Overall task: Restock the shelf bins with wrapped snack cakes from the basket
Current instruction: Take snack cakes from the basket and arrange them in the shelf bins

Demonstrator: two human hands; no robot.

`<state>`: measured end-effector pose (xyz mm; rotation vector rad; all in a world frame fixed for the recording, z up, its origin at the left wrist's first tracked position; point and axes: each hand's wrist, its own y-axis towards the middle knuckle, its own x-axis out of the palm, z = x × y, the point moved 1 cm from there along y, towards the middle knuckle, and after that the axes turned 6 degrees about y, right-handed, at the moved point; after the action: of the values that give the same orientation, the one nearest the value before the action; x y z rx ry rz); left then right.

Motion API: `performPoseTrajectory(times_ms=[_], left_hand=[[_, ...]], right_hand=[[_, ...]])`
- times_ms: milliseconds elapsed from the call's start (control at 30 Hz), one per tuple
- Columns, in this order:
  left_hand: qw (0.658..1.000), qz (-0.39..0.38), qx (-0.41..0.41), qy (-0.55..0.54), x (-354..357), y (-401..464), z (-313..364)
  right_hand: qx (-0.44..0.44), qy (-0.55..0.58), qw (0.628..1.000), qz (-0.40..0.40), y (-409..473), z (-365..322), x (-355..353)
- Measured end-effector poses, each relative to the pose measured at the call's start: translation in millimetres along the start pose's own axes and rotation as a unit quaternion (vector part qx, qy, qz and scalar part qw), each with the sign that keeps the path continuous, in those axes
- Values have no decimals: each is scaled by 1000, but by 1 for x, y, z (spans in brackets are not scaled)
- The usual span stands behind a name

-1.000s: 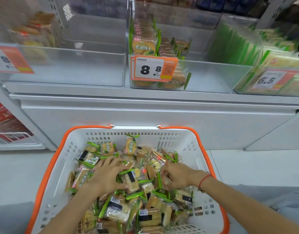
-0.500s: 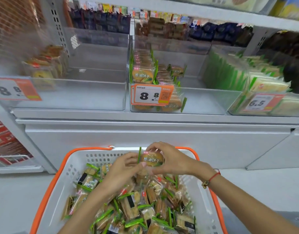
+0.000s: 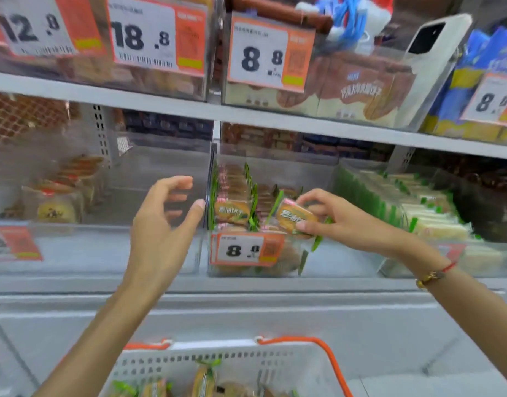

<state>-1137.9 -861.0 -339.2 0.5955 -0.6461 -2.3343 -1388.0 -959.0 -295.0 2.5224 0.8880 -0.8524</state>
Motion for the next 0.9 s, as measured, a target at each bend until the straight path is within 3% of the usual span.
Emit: performPoseTrajectory(times_ms=[167, 333, 533, 700, 900], left_hand=[[994, -66, -53, 66, 29, 35, -16], [990, -83, -44, 106, 36, 39, -20], [994, -80, -37, 70, 34, 41, -25], [994, -82, -48, 54, 33, 42, -27], [995, -78, -53, 45, 34, 41, -26]], right_hand=[[68, -105, 988, 91, 47, 38, -48], [136, -267, 951, 71, 118, 92, -56], [109, -257, 960, 36, 163, 113, -40], [100, -277, 952, 82, 166, 128, -40], [67, -361, 917, 157, 168, 135, -37]])
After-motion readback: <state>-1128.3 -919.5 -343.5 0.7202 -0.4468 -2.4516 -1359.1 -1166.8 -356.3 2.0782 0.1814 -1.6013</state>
